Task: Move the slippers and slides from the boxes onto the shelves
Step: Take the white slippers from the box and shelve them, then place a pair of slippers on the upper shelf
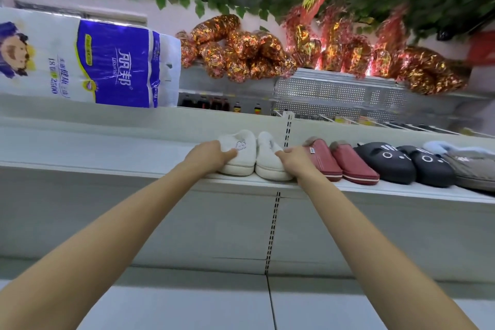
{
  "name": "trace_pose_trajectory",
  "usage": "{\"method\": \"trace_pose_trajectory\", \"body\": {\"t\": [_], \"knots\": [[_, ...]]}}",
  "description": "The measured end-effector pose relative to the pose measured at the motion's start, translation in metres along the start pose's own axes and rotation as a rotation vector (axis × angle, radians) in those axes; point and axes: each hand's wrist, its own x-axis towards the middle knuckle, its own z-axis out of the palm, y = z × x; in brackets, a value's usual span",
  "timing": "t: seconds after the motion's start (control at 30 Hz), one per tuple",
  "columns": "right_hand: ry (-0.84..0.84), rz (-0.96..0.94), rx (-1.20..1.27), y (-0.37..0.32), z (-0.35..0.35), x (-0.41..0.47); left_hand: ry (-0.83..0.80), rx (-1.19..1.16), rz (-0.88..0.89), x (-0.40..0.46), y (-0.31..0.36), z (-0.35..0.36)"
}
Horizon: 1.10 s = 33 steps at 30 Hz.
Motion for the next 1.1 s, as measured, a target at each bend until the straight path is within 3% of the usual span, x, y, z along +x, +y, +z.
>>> {"method": "trace_pose_trajectory", "body": {"t": [0.37,0.5,0.6,0.77,0.97,1.1], "knots": [[0.067,-0.037,-0.136,0.001,0.004,0.008,0.095,0.057,0.036,0.005,-0.006,0.004],[0.109,-0.228,-0.054,0.005,-0.007,-0.02,0.282,-0.107,0.189,-0.026,-0.001,-0.002],[0.09,-0.489,-0.023,0.011,-0.02,-0.063,0.325,-0.336,0.379,-0.066,0.007,0.002],[0.01,-0.72,0.009,0.045,-0.035,-0.127,0.284,-0.565,0.522,-0.136,0.026,0.023],[-0.105,-0.726,0.062,0.102,-0.047,-0.188,0.214,-0.585,0.52,-0.211,0.042,0.072],[-0.233,-0.639,0.075,0.149,-0.05,-0.227,0.144,-0.585,0.418,-0.261,0.042,0.116]]}}
